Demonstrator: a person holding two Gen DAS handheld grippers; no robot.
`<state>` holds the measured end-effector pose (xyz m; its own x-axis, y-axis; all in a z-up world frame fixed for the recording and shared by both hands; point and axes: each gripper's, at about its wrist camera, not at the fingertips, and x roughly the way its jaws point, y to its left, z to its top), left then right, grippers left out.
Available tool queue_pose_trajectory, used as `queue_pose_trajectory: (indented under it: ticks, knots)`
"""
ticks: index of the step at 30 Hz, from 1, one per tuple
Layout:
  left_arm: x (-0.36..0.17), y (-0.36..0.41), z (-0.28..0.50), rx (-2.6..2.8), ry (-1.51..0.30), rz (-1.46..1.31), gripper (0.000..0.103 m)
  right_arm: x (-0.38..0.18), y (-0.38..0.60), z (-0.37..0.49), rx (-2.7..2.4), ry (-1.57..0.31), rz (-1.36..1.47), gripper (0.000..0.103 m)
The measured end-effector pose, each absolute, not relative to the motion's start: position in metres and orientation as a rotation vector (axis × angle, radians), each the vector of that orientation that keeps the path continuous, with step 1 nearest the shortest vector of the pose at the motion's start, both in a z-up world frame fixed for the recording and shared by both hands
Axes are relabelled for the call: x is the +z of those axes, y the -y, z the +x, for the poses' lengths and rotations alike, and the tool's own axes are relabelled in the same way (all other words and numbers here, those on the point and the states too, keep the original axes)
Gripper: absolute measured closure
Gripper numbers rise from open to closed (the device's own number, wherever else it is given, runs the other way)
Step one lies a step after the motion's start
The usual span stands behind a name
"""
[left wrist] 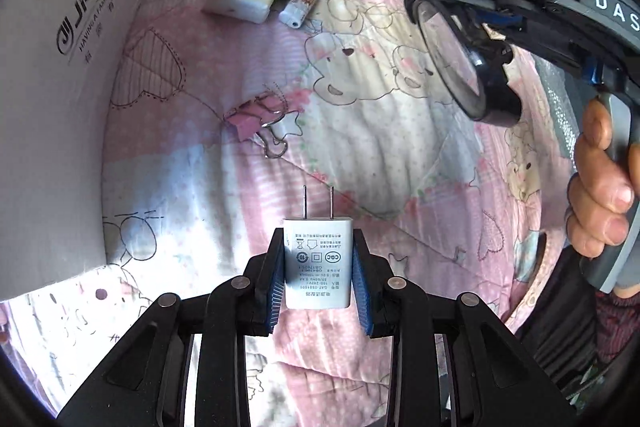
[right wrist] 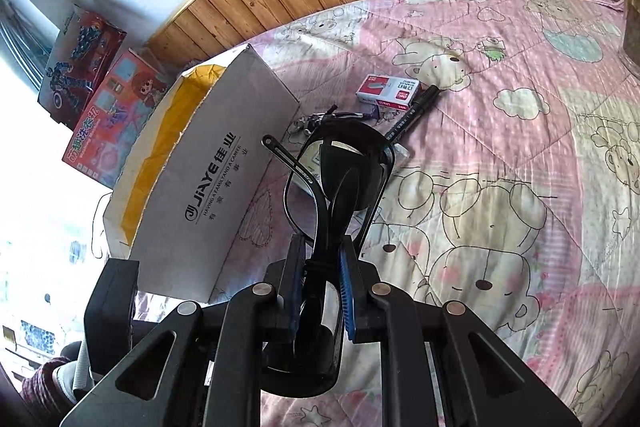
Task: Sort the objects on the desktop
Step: 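Lift the charger with the left tool while the right tool lifts the glasses, then carry the charger and glasses with both tools over the cardboard box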
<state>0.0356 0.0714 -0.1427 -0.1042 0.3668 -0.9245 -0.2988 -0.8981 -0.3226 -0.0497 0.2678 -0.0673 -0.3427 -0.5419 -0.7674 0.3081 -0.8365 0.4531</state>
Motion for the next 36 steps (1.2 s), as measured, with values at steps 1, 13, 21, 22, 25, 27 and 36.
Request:
queue_pose_trajectory:
  ticks: [1,13,21,22,25,27,36]
  knots:
    - [-0.134,-0.072,0.037,2.077,0.066,-1.712,0.073,-0.065,-0.266,-0.048,-2.191,0.306,1.373,0.086]
    - [-0.059,-0.06,0.026,2.388,0.026,-1.494,0.073,-0.043,-0.255,-0.033,-2.17,0.251,1.296,0.085]
    - [-0.026,-0.052,0.014,2.469,0.017,-1.4,0.073,-0.017,-0.236,-0.025,-2.181,0.19,1.204,0.085]
    - [-0.024,-0.051,0.014,2.477,0.014,-1.391,0.073,-0.015,-0.234,-0.024,-2.183,0.185,1.195,0.085]
    - [-0.017,-0.047,0.01,2.508,-0.003,-1.367,0.073,-0.008,-0.227,-0.022,-2.189,0.161,1.167,0.085]
    - [-0.012,-0.042,0.006,2.531,0.006,-1.352,0.073,-0.003,-0.224,-0.021,-2.195,0.145,1.144,0.085]
    - [-0.002,-0.012,-0.007,2.621,0.107,-1.284,0.073,0.02,-0.2,-0.018,-2.213,0.091,1.05,0.085]
